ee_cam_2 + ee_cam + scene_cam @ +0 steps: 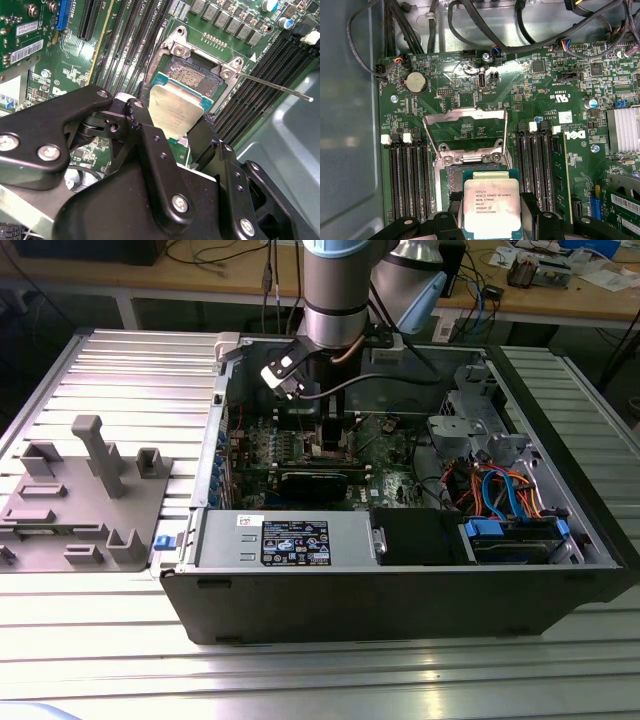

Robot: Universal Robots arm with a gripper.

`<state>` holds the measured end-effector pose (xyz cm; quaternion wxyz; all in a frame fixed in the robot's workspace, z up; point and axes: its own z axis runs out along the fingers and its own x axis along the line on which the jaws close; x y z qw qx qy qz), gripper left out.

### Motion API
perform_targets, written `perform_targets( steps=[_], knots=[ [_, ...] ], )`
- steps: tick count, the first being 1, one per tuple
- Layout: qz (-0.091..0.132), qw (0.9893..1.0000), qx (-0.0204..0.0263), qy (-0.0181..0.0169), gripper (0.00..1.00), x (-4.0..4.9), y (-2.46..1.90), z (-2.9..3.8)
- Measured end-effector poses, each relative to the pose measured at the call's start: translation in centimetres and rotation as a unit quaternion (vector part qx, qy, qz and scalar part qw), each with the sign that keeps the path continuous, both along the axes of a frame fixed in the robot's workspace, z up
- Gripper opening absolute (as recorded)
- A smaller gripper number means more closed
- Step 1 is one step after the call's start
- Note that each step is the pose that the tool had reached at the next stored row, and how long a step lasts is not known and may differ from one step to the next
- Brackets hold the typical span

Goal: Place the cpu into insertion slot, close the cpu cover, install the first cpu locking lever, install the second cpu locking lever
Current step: 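Place the cpu into insertion slot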

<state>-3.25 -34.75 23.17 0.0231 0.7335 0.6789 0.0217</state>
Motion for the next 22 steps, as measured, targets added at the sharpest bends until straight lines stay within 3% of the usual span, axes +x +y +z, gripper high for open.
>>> perform_targets(
  steps=[22],
  knots=[
    [0.000,1.0000,0.0000,0.0000,0.54,0.00,0.00,-0.73]
  ],
)
